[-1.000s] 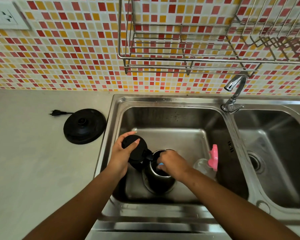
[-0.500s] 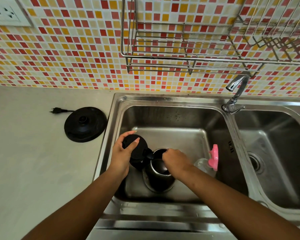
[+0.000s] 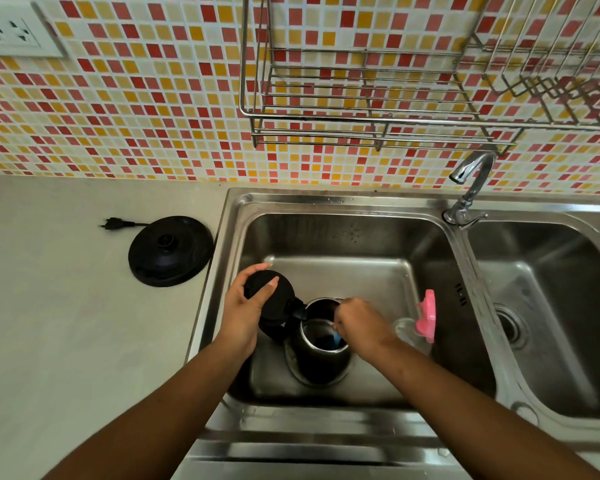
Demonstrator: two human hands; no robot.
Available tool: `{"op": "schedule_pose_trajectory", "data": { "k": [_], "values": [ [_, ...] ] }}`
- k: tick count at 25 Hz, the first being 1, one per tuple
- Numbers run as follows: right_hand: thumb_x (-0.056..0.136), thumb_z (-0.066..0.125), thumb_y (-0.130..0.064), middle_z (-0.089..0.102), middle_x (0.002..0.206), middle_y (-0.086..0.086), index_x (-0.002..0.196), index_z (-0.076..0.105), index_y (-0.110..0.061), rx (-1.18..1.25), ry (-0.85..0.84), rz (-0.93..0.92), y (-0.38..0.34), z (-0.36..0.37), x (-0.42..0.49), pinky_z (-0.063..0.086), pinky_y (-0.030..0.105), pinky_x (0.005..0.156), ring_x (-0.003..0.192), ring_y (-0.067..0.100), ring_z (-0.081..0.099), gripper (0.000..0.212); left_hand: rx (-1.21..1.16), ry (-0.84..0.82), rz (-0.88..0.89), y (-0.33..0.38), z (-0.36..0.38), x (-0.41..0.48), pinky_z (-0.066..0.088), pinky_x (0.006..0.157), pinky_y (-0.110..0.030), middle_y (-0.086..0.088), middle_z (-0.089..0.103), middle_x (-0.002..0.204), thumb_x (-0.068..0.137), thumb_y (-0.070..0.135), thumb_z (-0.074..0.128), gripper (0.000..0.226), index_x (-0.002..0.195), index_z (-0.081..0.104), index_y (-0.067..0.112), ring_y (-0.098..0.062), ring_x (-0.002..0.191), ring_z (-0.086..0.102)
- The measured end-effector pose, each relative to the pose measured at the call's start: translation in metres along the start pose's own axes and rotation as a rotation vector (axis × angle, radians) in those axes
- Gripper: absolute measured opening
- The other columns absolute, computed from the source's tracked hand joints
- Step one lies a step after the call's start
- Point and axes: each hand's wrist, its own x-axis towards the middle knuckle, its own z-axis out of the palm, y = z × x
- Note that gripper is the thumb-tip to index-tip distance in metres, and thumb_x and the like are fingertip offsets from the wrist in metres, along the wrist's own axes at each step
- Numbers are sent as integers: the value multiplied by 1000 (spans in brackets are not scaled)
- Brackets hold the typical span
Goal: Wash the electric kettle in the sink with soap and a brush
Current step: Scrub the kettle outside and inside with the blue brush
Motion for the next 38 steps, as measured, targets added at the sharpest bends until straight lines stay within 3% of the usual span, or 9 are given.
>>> {"op": "schedule_pose_trajectory", "data": {
  "k": [6, 11, 14, 18, 23, 27, 29, 33, 38],
  "values": [
    [84, 66, -14, 70, 101, 16, 102, 71, -2, 233, -90, 134, -16, -15, 7, 54, 32, 76, 94, 32, 68, 22, 13, 18, -4, -1, 1, -1, 59, 79, -40, -17, 61, 123, 85, 10, 71, 35, 118, 64, 18, -33, 109, 64],
    [86, 64, -15, 57, 47, 6, 90, 71, 4, 398, -181, 268, 17, -87, 30, 38, 21, 42, 36, 13, 48, 21, 5, 34, 3, 1, 3, -4, 58, 80, -40, -17, 62, 120, 85, 9, 71, 34, 118, 64, 17, -34, 109, 64],
    [85, 68, -18, 60, 59, 7, 93, 68, 2, 422, -202, 257, 14, -72, 25, 40, 21, 43, 39, 12, 53, 21, -3, 40, 1, 1, 4, -5, 59, 77, -38, -17, 63, 119, 86, 9, 70, 35, 119, 63, 16, -33, 107, 65],
    [81, 74, -27, 70, 91, 13, 92, 72, -4, 244, -223, 125, -4, -27, 10, 52, 28, 71, 84, 25, 68, 25, 11, 42, 8, 2, 5, -5, 59, 68, -33, -17, 62, 119, 86, 8, 70, 35, 119, 63, 16, -33, 106, 65],
    [79, 76, -28, 60, 58, 3, 88, 73, -4, 113, -340, 54, 12, -99, 29, 42, 22, 50, 46, 13, 49, 25, 27, 44, 15, 0, 4, -7, 58, 82, -43, -17, 61, 121, 86, 10, 71, 32, 116, 64, 18, -34, 109, 63],
    [82, 71, -9, 67, 93, 7, 110, 71, -7, -100, -447, -93, -8, -81, 16, 45, 20, 57, 76, 18, 62, 28, 40, 42, 11, 2, 6, -9, 56, 89, -50, -13, 62, 120, 88, 9, 68, 32, 119, 63, 16, -32, 109, 63],
    [83, 72, -9, 67, 104, 10, 109, 70, -6, -105, -444, -109, -12, -60, 12, 47, 21, 59, 73, 18, 64, 26, 45, 45, 21, 2, 6, -10, 58, 86, -47, -13, 62, 120, 88, 9, 68, 32, 118, 63, 16, -31, 109, 63],
    [85, 70, -11, 69, 103, 12, 108, 70, -5, 21, -486, -116, -1, -66, 21, 51, 15, 44, 65, 19, 68, 24, 43, 56, 38, 1, 6, -8, 58, 83, -43, -14, 63, 118, 87, 9, 69, 31, 117, 64, 15, -32, 108, 64],
    [90, 65, -20, 71, 83, 4, 107, 72, -5, 131, -449, -97, 11, -97, 29, 46, 12, 49, 56, 4, 55, 24, 52, 61, 32, 0, 6, -8, 55, 90, -50, -13, 62, 119, 87, 9, 69, 32, 118, 64, 15, -32, 110, 62]
  ]
}}
